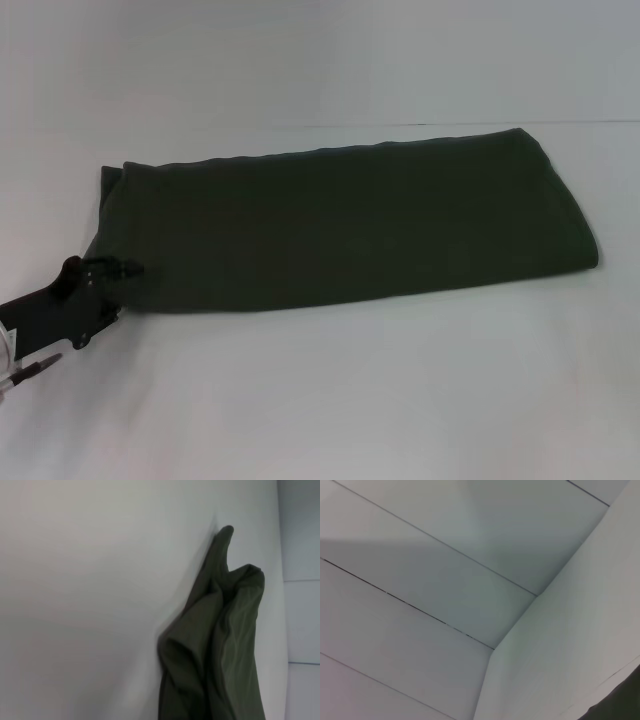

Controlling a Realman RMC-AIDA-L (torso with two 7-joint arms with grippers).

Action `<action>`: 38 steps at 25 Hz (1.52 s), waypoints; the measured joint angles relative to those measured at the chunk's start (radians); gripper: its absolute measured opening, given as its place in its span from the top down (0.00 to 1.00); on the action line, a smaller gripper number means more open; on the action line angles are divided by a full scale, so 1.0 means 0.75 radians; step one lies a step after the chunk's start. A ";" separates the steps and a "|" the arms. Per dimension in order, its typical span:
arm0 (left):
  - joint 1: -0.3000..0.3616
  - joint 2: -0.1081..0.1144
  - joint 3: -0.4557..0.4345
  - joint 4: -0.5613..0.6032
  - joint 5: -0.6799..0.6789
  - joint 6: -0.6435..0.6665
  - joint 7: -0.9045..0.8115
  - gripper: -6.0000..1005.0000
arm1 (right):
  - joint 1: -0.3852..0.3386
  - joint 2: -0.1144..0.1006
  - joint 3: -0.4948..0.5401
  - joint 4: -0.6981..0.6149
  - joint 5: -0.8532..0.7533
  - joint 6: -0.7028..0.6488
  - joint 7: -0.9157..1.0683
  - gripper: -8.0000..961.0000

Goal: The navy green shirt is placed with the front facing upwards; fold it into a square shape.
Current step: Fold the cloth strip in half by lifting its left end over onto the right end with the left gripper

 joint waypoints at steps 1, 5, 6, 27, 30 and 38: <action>-0.001 0.000 0.002 0.001 0.003 0.000 0.000 0.42 | 0.000 0.000 0.001 0.000 0.000 -0.001 0.000 0.32; 0.004 0.001 0.002 0.003 0.008 0.002 0.000 0.56 | -0.001 0.000 0.002 0.000 0.001 -0.004 0.000 0.32; 0.006 0.001 0.001 0.003 0.008 0.003 0.001 0.61 | -0.001 0.000 0.003 0.000 0.001 -0.004 0.000 0.32; 0.103 0.037 -0.083 0.130 0.015 -0.006 0.140 0.98 | -0.017 0.001 0.039 0.022 0.001 0.011 0.003 0.32; 0.106 0.045 -0.137 0.132 0.026 -0.032 0.187 0.98 | -0.019 0.003 0.044 0.030 0.001 0.018 0.003 0.32; 0.026 0.051 -0.147 0.133 -0.007 0.111 0.260 0.96 | -0.016 0.007 0.044 0.037 -0.010 0.045 0.003 0.32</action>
